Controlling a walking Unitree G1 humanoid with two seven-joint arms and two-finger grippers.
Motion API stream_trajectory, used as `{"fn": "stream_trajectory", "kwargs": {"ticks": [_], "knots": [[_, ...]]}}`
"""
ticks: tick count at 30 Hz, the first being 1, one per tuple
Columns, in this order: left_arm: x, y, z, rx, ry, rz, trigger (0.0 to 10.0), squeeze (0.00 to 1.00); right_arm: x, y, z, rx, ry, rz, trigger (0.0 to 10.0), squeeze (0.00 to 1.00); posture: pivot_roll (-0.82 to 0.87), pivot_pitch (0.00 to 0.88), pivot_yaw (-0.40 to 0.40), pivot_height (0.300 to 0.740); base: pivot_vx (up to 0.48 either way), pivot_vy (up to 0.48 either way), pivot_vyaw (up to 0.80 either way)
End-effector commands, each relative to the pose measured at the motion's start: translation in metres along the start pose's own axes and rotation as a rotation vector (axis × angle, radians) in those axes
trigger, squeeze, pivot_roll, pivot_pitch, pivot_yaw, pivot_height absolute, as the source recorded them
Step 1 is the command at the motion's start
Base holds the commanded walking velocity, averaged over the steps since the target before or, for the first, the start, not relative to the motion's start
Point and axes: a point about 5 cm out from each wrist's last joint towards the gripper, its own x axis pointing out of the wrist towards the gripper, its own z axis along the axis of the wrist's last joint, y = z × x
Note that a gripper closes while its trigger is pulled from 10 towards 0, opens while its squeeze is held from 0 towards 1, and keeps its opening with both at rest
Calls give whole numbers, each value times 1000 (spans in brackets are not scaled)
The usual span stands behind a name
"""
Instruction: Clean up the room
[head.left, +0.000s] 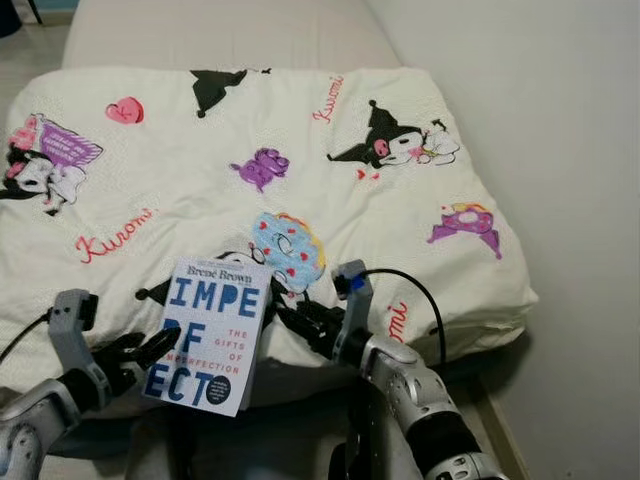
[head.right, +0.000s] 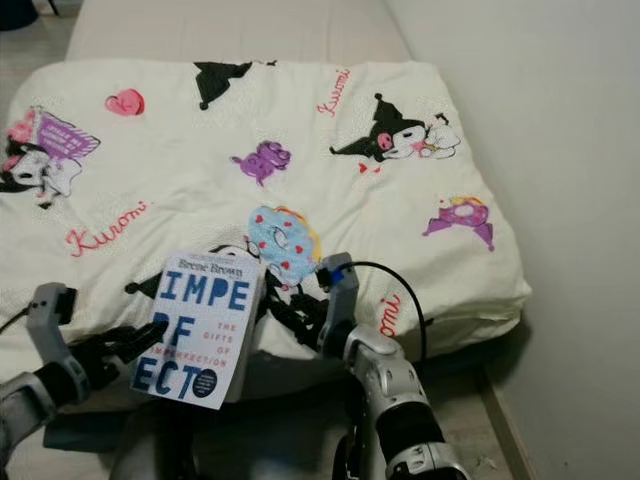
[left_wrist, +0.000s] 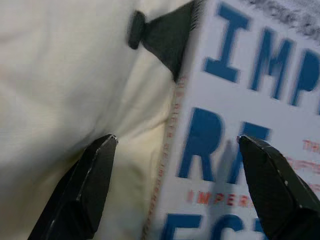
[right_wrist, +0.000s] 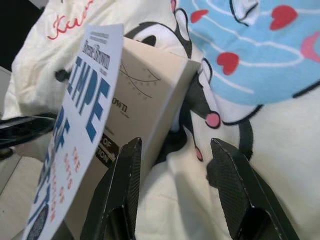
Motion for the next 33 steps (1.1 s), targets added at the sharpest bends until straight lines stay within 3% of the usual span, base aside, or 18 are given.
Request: {"fn": "stream_trajectory", "kwargs": {"ticks": [1, 6, 8, 11, 17, 30, 31, 33], "knots": [[-3, 10, -13, -14, 54, 34, 10000, 0, -4, 0, -10, 36, 22, -15, 10000, 0, -12, 435, -98, 548, 0, 0, 0], [2, 9, -16, -61, 61, 7, 10000, 0, -4, 1, -9, 29, 23, -16, 10000, 0, -19, 435, -93, 548, 0, 0, 0], [5, 2, -18, -131, 72, -62, 10000, 0, -6, 1, -8, 23, 26, -20, 10000, 0, -20, 436, -92, 548, 0, 0, 0], [5, 2, -18, -131, 72, -62, 10000, 0, -6, 1, -8, 23, 26, -20, 10000, 0, -20, 436, -92, 548, 0, 0, 0], [5, -12, -19, -213, 101, -225, 10000, 0, -7, 2, -6, 24, 29, -31, 10000, 0, -20, 434, -91, 548, 0, 0, 0], [10, -11, -30, -208, 152, -268, 9686, 0, -5, 5, -8, 18, 44, -32, 10000, 0, -20, 436, -94, 548, 0, 0, 0], [14, -12, -31, -211, 154, -264, 0, 0, -7, 4, -6, 15, 47, -38, 10000, 0, -22, 434, -95, 548, 0, 0, 0], [16, -13, -32, -213, 156, -265, 0, 0, -8, 4, -6, 14, 49, -41, 10000, 0, -22, 435, -93, 548, 0, 0, 0]]}}
